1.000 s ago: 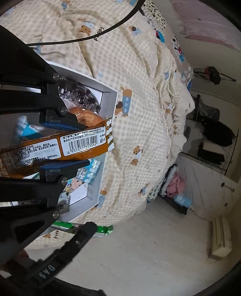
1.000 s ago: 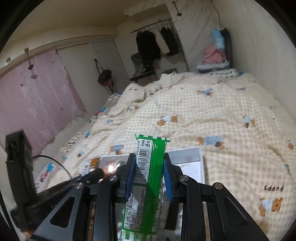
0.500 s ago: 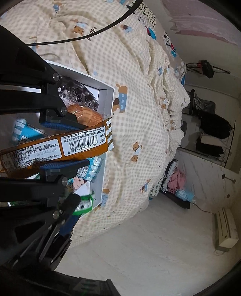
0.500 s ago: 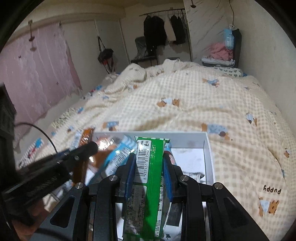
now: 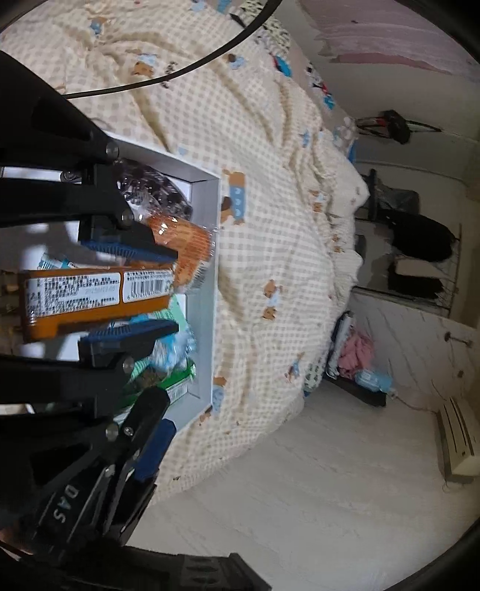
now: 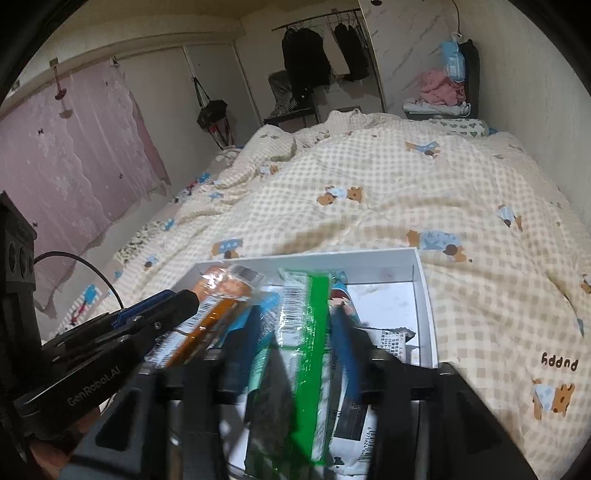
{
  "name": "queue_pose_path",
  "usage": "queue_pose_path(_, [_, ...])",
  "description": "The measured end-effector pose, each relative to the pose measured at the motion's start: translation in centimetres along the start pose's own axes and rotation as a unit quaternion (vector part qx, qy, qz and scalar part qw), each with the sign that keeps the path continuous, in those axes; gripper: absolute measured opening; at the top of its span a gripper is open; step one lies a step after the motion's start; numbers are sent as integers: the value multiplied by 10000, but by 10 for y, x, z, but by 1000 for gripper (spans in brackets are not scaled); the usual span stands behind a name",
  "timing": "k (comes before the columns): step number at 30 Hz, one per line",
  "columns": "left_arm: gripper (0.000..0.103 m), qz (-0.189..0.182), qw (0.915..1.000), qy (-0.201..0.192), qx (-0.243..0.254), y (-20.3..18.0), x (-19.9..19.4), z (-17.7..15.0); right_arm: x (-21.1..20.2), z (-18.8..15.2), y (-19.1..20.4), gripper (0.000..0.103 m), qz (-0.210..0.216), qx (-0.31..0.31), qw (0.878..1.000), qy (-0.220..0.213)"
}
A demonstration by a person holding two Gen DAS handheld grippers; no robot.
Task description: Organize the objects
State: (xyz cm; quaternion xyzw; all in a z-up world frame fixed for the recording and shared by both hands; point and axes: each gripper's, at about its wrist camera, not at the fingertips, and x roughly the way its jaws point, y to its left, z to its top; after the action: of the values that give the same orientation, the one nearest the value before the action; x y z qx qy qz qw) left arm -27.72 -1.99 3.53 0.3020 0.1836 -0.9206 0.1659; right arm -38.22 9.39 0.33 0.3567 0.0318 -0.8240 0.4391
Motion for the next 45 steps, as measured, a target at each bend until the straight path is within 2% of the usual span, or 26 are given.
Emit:
queue_pose_path(3, [44,-96,9996,-177,208,-6,-14,2,-13,3,5,59,165,-75,9996,-225])
queue_pose_path(7, [47,-151,9981,-207,554,-16,-30,5,-32,5,12,59,402,-101,9983,-417])
queue_pose_path(10, [51,-328,9965,-292,718,-21,-46,6,-49,1,15,59,513,-172,9970,-557])
queue_pose_path(12, [52,-398,9950,-385,829,-24,-60,7,-58,-1,20,59,491,-281,9967,-579])
queue_pose_path(15, [60,-522,9921,-560,996,-27,-85,6,-75,-6,25,59,401,-501,9960,-627])
queue_pose_path(17, [66,-629,9892,-719,1116,-25,-102,0,-85,-12,28,59,426,-653,9951,-606])
queue_pose_path(21, [72,-746,9779,-1003,1673,-27,-138,-17,-108,-27,31,59,705,-748,9930,-574])
queue_pose_path(23, [79,-841,9725,-1053,1901,-28,-151,-25,-120,-34,37,59,802,-839,9915,-584])
queue_pose_path(25, [80,-1049,9667,-983,2119,-28,-163,-34,-131,-43,43,59,880,-972,9895,-611])
queue_pose_path(28, [83,-1105,9609,-983,2341,-26,-176,-55,-146,-63,52,73,954,-1069,9875,-665])
queue_pose_path(31, [87,-932,9556,-1134,2553,-25,-182,-75,-158,-79,53,75,1058,-1071,9850,-846])
queue_pose_path(32, [92,-828,9548,-1223,2580,-23,-184,-81,-163,-84,53,88,982,-1044,9846,-999])
queue_pose_path(34, [102,-738,9568,-1305,2492,-20,-182,-87,-173,-93,51,102,744,-1007,9818,-1425])
queue_pose_path(37, [103,-735,9645,-1281,2190,-10,-176,-90,-181,-106,49,102,658,-965,9758,-1850])
queue_pose_path(41, [103,-618,9697,-1114,2085,-4,-169,-90,-172,-106,51,102,755,-936,9780,-1704])
queue_pose_path(45, [103,-622,9652,-1141,2270,-10,-169,-96,-164,-106,50,102,857,-901,9817,-1440])
